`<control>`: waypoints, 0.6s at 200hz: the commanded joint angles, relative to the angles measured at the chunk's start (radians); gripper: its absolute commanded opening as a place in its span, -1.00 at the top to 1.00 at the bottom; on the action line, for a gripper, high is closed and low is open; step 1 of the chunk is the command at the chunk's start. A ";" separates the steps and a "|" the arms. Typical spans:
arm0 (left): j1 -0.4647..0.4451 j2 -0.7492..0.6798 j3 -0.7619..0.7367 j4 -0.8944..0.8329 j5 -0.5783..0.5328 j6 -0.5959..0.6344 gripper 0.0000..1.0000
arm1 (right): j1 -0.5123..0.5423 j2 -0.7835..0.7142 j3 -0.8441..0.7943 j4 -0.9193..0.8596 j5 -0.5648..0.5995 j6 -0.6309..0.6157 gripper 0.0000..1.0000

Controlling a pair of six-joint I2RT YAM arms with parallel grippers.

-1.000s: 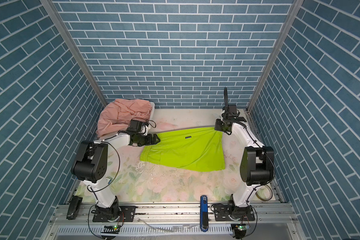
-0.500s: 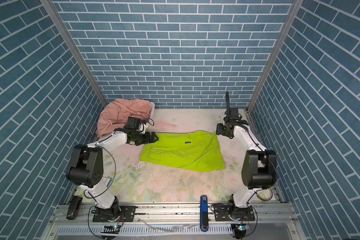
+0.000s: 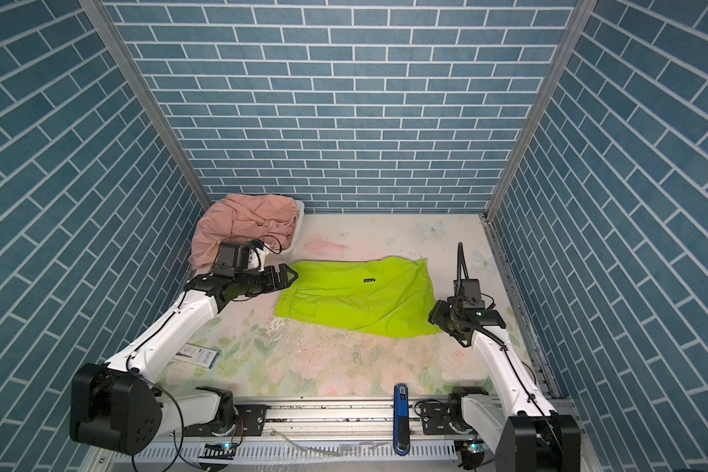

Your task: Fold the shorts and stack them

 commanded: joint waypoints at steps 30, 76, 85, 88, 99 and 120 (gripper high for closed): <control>-0.034 0.067 -0.069 0.142 0.101 -0.060 -0.99 | 0.027 -0.098 -0.102 0.009 -0.081 0.211 -0.30; -0.034 0.081 -0.104 0.158 0.074 -0.049 -0.99 | 0.039 -0.051 -0.186 0.184 -0.112 0.297 -0.30; -0.034 0.089 -0.104 0.161 0.074 -0.050 -0.99 | 0.041 -0.026 -0.188 0.206 -0.109 0.298 -0.31; -0.034 0.092 -0.103 0.162 0.074 -0.050 -0.99 | 0.042 -0.018 -0.188 0.212 -0.107 0.297 -0.31; -0.034 0.101 -0.103 0.165 0.075 -0.050 -0.99 | 0.045 0.008 -0.189 0.231 -0.099 0.296 -0.31; -0.034 0.108 -0.096 0.166 0.076 -0.050 -0.99 | 0.046 0.026 -0.203 0.247 -0.052 0.290 -0.31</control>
